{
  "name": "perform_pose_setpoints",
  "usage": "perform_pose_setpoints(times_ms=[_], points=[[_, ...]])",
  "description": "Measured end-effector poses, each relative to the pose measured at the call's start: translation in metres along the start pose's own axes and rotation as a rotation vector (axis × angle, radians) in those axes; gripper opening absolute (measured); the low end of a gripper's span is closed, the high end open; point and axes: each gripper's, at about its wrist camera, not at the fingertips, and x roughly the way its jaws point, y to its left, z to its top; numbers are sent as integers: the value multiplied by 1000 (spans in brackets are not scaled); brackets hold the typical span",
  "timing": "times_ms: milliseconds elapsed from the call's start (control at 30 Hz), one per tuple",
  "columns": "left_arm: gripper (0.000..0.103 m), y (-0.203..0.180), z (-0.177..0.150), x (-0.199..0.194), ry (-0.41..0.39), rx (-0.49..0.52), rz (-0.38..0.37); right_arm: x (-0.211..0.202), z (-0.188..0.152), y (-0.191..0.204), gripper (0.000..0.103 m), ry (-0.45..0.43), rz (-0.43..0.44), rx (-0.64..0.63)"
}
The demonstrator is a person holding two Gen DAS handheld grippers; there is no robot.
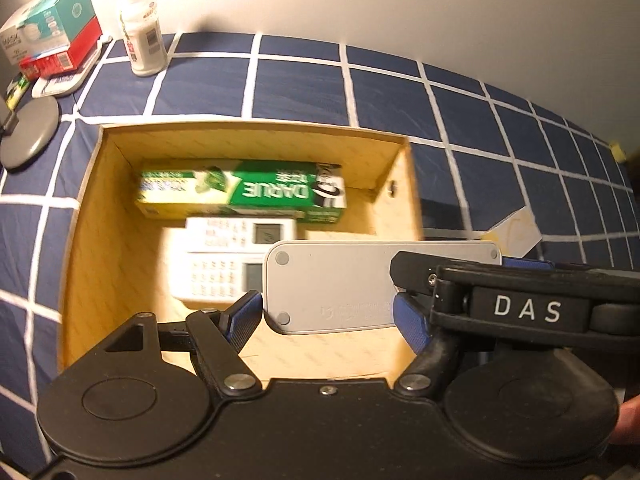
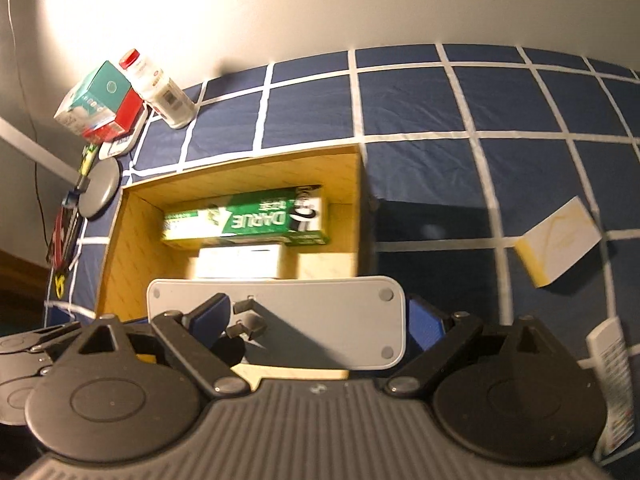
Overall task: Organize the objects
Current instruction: 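Carry the white plate with the right gripper toward the cardboard box, then lower the white plate onto the toothpaste carton and open the right gripper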
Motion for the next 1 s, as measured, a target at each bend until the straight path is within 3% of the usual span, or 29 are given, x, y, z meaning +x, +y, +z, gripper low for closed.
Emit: perform_pose_setpoints(times_ms=[533, 1000], points=[[70, 94, 49, 15, 17, 31, -29, 52, 33, 86, 92, -9, -44, 15], [68, 129, 95, 81, 103, 2, -42, 126, 79, 93, 90, 63, -77, 38]])
